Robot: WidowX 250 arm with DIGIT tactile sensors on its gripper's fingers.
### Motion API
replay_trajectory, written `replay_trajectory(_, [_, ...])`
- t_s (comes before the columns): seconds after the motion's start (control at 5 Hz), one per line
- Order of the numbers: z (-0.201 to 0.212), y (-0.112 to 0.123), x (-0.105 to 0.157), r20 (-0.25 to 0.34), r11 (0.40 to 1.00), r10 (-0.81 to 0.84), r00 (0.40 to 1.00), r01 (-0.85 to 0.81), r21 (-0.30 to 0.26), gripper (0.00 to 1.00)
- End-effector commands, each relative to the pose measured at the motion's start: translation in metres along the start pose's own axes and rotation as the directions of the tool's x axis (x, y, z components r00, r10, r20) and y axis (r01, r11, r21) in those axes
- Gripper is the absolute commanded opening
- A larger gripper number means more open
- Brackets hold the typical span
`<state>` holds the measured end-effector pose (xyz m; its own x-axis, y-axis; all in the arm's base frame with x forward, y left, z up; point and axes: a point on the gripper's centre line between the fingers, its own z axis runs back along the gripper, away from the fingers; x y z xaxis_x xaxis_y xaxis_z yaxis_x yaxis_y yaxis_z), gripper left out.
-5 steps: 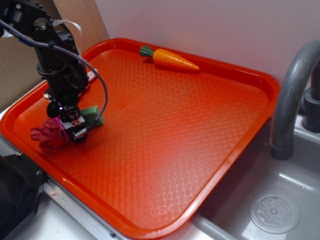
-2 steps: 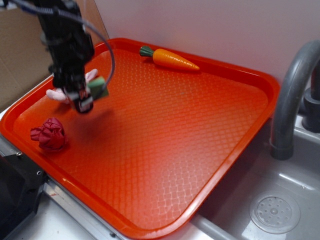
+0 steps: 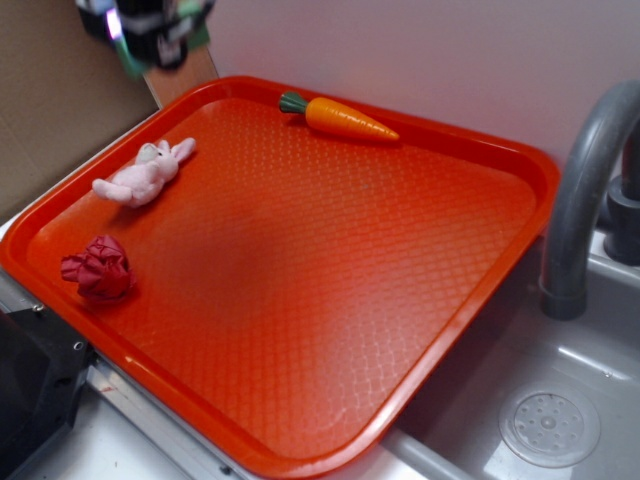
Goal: Grab the green block.
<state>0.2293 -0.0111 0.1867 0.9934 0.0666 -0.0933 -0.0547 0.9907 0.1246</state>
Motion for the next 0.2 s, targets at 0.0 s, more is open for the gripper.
replay_trajectory(0.0, [0.0298,0.0024,-0.0013,0.058,0.993,0.061,0.996,-0.054,-0.109,0.00])
